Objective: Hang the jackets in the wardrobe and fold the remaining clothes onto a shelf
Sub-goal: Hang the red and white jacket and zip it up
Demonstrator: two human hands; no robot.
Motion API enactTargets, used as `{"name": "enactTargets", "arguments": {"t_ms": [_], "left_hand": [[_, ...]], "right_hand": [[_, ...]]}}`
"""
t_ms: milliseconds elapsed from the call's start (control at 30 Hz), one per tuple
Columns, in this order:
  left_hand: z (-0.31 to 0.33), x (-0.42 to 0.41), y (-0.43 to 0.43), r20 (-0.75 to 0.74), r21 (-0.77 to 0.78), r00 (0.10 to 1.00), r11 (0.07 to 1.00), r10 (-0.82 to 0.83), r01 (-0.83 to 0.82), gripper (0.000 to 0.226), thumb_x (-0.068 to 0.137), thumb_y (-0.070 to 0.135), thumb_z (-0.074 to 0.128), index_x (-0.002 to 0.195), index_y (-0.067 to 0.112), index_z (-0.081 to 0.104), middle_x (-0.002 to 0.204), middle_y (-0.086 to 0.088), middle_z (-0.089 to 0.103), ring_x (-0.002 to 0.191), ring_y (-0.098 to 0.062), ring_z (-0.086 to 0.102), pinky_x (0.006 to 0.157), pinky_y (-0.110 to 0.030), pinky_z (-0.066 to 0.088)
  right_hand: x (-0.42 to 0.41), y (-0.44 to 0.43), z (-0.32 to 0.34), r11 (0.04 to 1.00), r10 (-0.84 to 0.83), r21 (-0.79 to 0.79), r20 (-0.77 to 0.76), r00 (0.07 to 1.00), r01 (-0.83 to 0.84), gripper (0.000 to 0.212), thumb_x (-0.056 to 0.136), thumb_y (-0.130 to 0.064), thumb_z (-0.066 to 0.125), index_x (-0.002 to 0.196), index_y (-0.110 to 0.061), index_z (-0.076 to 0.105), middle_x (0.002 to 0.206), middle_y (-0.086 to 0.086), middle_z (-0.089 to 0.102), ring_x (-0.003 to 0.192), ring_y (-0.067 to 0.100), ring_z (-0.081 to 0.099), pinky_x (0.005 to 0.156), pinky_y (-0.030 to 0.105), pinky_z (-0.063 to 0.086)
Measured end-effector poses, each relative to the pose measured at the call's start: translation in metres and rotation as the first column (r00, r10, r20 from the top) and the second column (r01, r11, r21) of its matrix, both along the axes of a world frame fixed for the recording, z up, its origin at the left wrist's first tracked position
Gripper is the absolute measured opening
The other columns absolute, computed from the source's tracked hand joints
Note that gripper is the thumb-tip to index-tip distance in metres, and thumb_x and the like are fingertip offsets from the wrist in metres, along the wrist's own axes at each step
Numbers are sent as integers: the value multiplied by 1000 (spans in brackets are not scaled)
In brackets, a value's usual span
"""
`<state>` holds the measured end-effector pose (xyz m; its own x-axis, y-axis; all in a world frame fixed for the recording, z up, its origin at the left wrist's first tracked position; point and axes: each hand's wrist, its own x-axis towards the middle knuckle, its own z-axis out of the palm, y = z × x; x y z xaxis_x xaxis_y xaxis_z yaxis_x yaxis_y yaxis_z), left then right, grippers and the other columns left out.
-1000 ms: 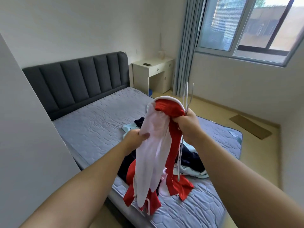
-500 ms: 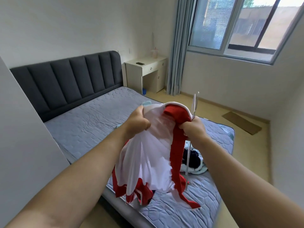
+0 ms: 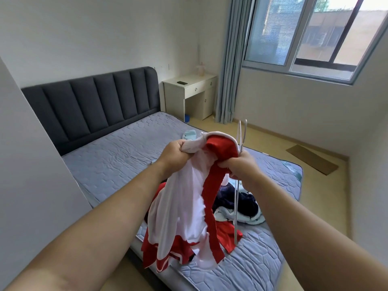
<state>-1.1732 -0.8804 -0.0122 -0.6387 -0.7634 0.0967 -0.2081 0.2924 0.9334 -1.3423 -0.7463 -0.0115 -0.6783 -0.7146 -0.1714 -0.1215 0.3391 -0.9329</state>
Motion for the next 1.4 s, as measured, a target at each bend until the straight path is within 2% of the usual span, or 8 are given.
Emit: {"name": "enactTargets", "arguments": {"t_ms": [200, 533, 733, 833, 933, 1233, 1333, 1400], "left_hand": [[28, -5, 24, -75, 256, 987, 954, -139, 154, 58, 53, -1, 53, 109, 11, 62, 101, -15, 62, 93, -29, 61, 72, -39, 56], [57, -23, 39, -303, 373, 927, 867, -222, 329, 63, 56, -13, 39, 110, 8, 63, 105, -14, 66, 93, -24, 65, 60, -24, 54], [-5, 3, -4, 226, 23, 972, 997, 65, -72, 20, 82, 1, 58, 98, 13, 60, 101, -10, 68, 95, -25, 67, 76, -38, 58], [-36, 18, -2, 571, 139, 816, 990, -94, 17, 25, 55, 14, 59, 79, 10, 60, 77, -9, 60, 69, -22, 57, 60, -28, 42], [-62, 23, 2, 667, 360, 702, 933, -249, -12, 36, 67, 21, 74, 100, 7, 70, 97, -11, 74, 92, -30, 71, 78, -35, 53], [-63, 13, -3, 170, 591, 975, 777, 145, -218, 25, 109, 25, 43, 122, 13, 60, 108, -13, 68, 96, -29, 65, 91, -48, 56], [-32, 5, -18, 98, 404, 971, 883, 217, -238, 29, 109, 27, 42, 119, 9, 63, 97, -9, 67, 84, -24, 65, 73, -31, 59], [-11, 0, -25, 1, 340, 968, 911, 249, -235, 28, 108, 28, 45, 115, 11, 65, 114, -14, 69, 105, -29, 67, 93, -39, 56]], "right_hand": [[11, -3, -7, 966, 212, 148, 28, 977, -214, 83, 55, -23, 97, 124, -11, 51, 117, 15, 62, 100, 29, 69, 74, 37, 60], [41, -12, -35, 970, 141, -221, 167, 976, -102, 43, 72, 7, 75, 112, -3, 64, 98, 17, 73, 87, 29, 74, 65, 37, 61], [33, -18, -22, 965, 39, -262, 213, 976, 18, 25, 74, 10, 55, 92, -4, 66, 84, 20, 71, 73, 32, 71, 64, 50, 61], [23, -19, -18, 962, 15, -265, 282, 959, 63, 25, 78, 11, 55, 97, -3, 64, 90, 24, 70, 74, 34, 70, 65, 47, 61], [16, -19, -14, 964, 0, -256, 292, 956, 78, 32, 76, 7, 58, 105, -5, 62, 97, 24, 70, 84, 37, 71, 63, 46, 63], [-4, -16, -18, 948, -156, -220, 304, 940, 229, 36, 79, 5, 59, 114, -3, 59, 99, 23, 70, 88, 39, 70, 73, 53, 62], [-11, -13, -20, 935, -239, -197, 261, 935, 294, 32, 78, 7, 59, 109, -3, 60, 91, 18, 69, 80, 33, 69, 57, 35, 58], [-16, -11, -24, 935, -247, -195, 241, 939, 296, 31, 77, 8, 61, 107, 0, 62, 91, 19, 69, 82, 35, 69, 62, 37, 57]]}}
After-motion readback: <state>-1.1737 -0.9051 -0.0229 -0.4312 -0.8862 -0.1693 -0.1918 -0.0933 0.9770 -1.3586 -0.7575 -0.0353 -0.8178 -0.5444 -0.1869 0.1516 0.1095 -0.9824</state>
